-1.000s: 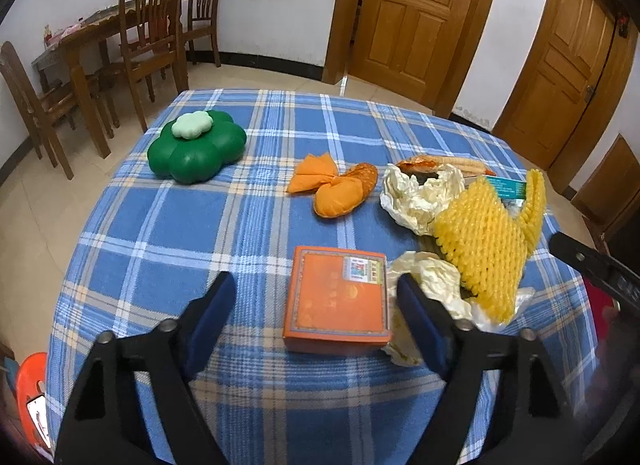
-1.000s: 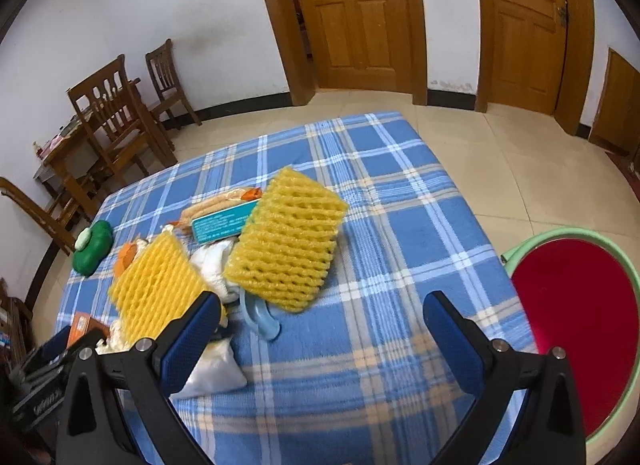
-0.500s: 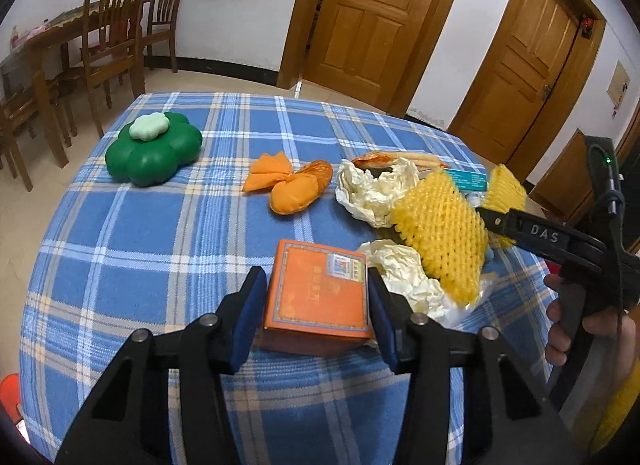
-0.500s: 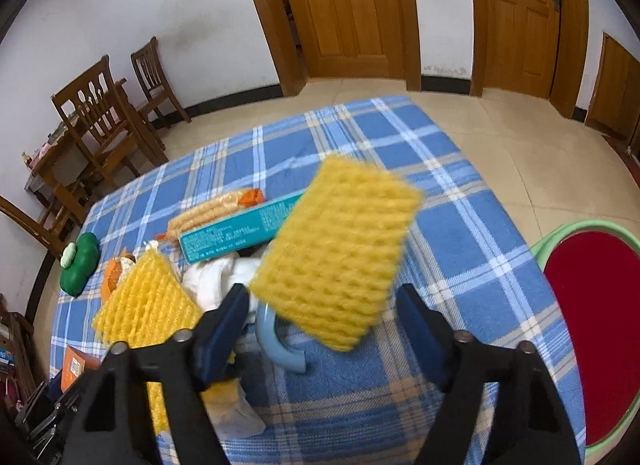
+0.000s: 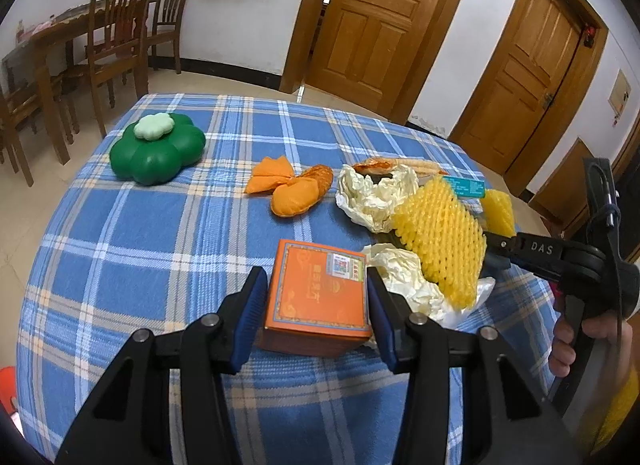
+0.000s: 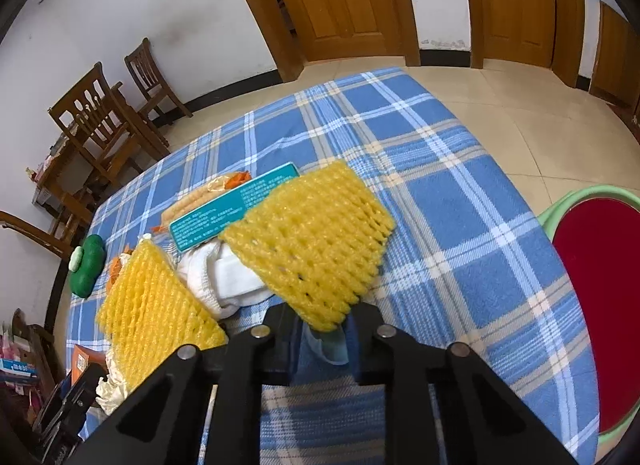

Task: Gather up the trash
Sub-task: 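Carry the orange box with the left tool over the red bucket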

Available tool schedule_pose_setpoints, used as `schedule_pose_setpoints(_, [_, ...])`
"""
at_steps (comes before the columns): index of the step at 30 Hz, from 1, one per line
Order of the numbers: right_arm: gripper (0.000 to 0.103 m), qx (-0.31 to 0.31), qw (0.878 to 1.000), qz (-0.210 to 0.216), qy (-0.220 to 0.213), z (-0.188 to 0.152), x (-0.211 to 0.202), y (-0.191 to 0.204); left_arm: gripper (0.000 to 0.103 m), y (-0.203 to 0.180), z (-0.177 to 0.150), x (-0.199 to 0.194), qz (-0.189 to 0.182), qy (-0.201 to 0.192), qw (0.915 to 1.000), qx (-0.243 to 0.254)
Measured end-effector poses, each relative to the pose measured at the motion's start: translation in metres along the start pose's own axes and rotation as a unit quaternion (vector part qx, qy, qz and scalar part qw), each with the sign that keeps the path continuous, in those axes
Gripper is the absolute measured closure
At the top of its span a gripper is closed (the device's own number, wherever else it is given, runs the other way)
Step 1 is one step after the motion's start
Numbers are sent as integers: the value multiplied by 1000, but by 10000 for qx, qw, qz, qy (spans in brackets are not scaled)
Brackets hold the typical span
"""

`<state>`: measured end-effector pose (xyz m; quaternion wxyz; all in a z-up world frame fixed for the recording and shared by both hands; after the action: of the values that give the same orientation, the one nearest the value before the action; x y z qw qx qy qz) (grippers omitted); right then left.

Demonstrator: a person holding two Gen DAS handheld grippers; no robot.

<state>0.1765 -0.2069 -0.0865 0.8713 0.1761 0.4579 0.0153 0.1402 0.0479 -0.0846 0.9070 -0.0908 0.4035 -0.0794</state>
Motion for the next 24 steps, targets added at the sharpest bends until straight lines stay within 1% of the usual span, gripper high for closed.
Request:
schedule_pose_setpoints(4, [83, -249, 9994, 116, -224, 0, -18, 7, 54, 0, 1, -12, 47, -88, 9999, -91])
schedule_pose_setpoints(8, [83, -331, 9983, 314, -373, -4, -39, 11, 54, -4, 3, -28, 56, -214, 9997, -121])
schedule_pose_setpoints(13, [83, -429, 9967, 484, -490, -16, -64, 12, 54, -18, 6, -47, 35, -398, 9992, 9])
schedule_pose_setpoints(24, [83, -266, 9932, 742, -857, -33, -113, -5, 54, -56, 9, -78, -235, -588, 9976, 275])
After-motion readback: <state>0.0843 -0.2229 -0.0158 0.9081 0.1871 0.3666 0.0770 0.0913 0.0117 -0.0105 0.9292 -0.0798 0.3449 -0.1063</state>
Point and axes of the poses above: each gripper's, at about its wrist camera, not at the fingertips, and x roughly the way its jaws point, y to its left, z to its top, the point moved 5 cm from there along x, roughly the way its jaws point, and after that the axes turned 3 degrees about z, right-handed, at the moved point
